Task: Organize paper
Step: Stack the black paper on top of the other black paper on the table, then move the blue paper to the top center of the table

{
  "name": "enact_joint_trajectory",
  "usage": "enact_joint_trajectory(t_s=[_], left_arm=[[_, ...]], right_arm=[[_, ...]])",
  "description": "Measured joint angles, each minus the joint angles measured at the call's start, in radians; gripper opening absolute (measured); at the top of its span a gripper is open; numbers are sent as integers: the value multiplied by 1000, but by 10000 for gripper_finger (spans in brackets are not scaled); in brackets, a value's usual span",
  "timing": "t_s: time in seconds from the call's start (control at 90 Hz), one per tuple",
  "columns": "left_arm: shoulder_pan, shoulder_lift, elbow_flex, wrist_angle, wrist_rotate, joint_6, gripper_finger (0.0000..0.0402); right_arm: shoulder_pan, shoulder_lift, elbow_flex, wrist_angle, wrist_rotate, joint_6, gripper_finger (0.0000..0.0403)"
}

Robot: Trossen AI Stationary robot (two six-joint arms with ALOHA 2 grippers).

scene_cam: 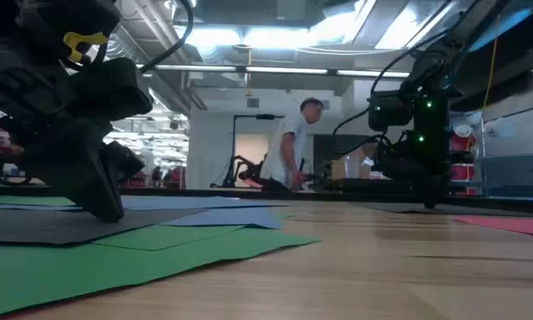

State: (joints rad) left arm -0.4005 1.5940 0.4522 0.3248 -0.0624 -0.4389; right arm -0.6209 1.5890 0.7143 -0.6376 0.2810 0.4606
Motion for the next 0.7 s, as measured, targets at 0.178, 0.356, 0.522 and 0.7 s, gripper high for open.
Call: enact_joint_trajectory(t_s=[0.178,0.356,0.522,0.7], left_arm=[[0,0,0,0,0,0,0],[0,0,0,0,0,0,0],[0,0,0,0,0,0,0],[0,0,0,0,0,-5,0]], right_arm=[[0,-37,-6,-10,14,-21,0],[-1,-101,-6,-19,7,-28,0],[0,-138,-6,-43,-12,-34,0],[38,-150,-5,-37,-23,-50,0]])
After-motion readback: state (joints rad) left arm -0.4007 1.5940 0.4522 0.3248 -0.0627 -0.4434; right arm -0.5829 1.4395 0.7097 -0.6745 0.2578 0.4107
